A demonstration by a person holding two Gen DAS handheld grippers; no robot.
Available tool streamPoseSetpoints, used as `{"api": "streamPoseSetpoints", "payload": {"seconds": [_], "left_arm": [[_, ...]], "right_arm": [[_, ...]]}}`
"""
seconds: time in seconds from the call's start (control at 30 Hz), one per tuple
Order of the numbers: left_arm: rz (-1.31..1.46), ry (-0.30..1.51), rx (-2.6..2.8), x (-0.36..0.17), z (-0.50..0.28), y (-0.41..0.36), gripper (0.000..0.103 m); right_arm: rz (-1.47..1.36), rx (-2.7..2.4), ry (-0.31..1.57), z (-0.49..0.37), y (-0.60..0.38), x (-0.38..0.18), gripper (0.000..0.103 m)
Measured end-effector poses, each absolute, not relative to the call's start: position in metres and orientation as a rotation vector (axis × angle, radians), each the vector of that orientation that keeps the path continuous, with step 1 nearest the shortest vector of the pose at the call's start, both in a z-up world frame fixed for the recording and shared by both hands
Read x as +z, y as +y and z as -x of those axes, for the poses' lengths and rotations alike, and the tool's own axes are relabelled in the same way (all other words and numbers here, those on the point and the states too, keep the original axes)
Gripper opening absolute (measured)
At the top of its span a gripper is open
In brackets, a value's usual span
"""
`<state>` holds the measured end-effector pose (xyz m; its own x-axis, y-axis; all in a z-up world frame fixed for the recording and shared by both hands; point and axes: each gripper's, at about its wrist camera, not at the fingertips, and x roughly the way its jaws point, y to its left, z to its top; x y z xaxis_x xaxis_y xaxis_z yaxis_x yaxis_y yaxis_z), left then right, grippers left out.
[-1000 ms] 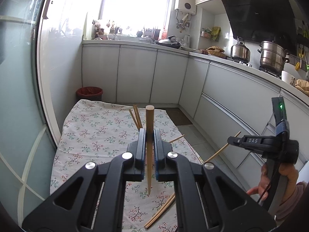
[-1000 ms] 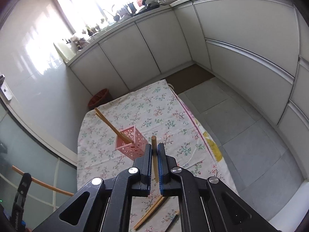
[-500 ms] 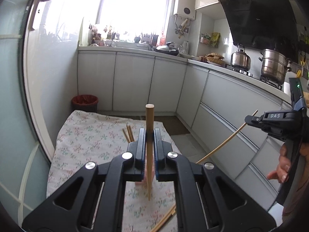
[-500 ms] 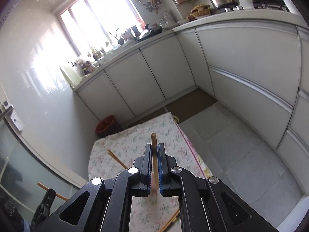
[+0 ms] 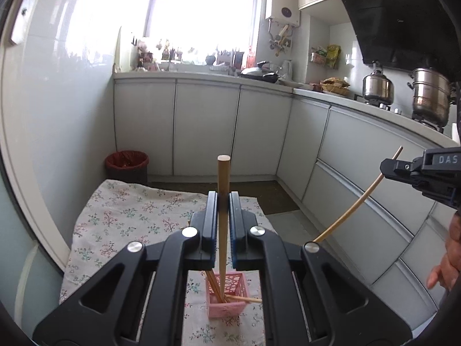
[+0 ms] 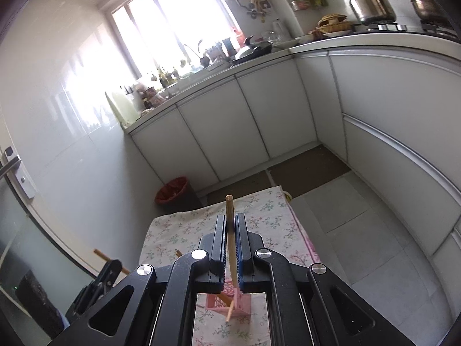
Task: Organize utensils
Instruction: 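Carry both upright chopsticks over the pink mesh cup, then lower the chopsticks into the pink cup and open both grippers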
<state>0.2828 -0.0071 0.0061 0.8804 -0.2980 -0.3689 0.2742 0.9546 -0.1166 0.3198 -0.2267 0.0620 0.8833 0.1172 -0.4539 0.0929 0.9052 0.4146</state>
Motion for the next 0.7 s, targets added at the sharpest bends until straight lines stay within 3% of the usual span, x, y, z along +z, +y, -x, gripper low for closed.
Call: {"api": "streamPoseSetpoints", "payload": {"seconds": [0.23, 0.7], "left_arm": [[0.083, 0.446, -0.332, -0.024, -0.297, -0.010, 0.009], [0.182, 0.353, -0.288, -0.001, -0.268, 0.033, 0.012]], "right_arm": [[-0.397, 0.050, 0.524, -0.351, -0.204, 0.045, 0.006], [-0.315, 0.069, 0.585, -0.372, -0.161, 0.015, 0.006]]}}
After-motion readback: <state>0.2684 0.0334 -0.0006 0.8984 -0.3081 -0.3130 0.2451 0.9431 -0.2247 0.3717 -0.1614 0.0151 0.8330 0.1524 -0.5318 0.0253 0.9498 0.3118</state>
